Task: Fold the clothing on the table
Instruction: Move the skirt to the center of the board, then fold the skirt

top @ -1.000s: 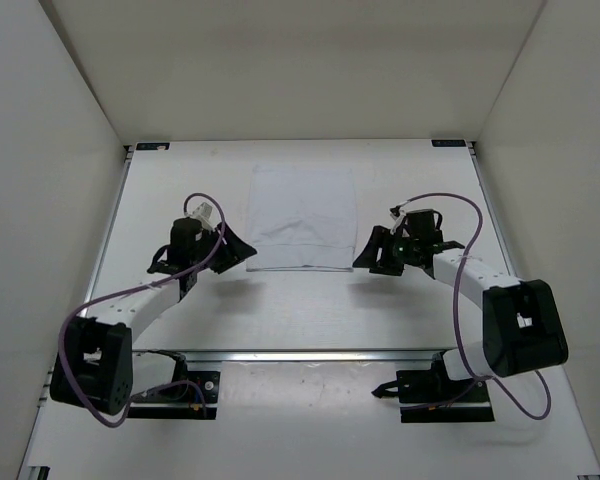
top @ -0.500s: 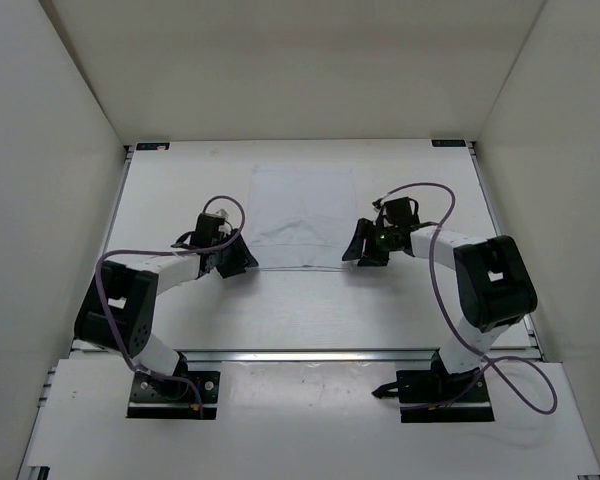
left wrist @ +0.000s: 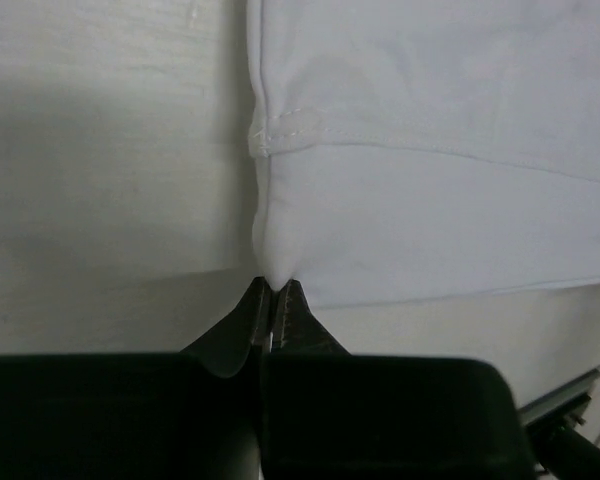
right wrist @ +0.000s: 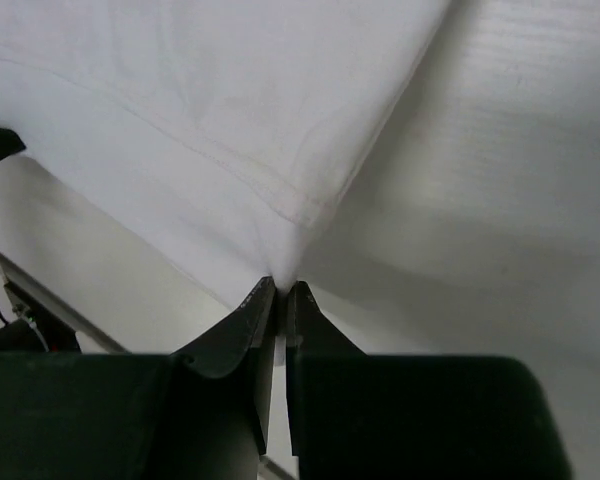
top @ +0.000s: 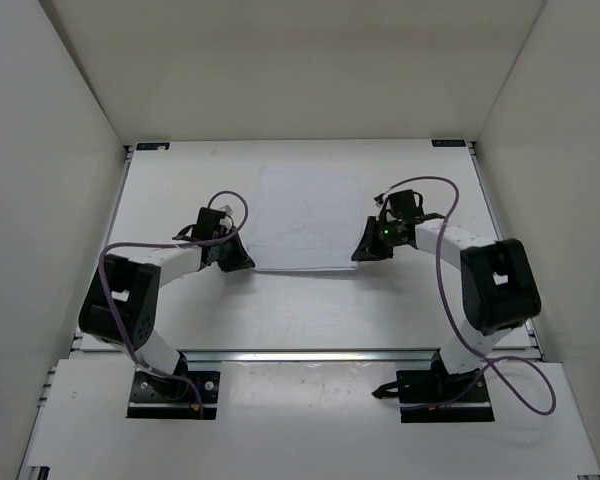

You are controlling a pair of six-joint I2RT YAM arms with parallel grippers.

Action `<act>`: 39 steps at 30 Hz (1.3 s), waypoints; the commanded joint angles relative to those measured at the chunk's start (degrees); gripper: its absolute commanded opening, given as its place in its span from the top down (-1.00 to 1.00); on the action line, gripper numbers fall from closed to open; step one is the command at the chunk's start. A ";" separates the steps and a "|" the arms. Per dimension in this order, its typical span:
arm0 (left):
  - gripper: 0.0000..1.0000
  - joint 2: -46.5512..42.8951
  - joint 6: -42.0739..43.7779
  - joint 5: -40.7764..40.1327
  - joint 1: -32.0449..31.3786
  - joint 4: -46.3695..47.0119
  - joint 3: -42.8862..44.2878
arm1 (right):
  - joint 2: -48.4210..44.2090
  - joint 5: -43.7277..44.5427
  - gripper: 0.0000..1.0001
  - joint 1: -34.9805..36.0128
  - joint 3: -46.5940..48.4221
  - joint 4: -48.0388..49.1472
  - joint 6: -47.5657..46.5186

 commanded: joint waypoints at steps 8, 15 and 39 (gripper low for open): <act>1.00 -22.82 0.85 4.89 -7.60 -9.80 -11.62 | -18.77 -4.10 1.00 0.41 -11.17 -12.23 -5.27; 1.00 -48.04 -6.36 6.74 -10.51 -17.76 -27.54 | -36.95 -4.46 1.00 10.15 -28.49 -15.39 4.39; 0.22 17.60 -10.86 27.40 6.71 7.25 30.21 | 3.20 -10.46 -0.02 -17.43 15.47 -7.93 -0.52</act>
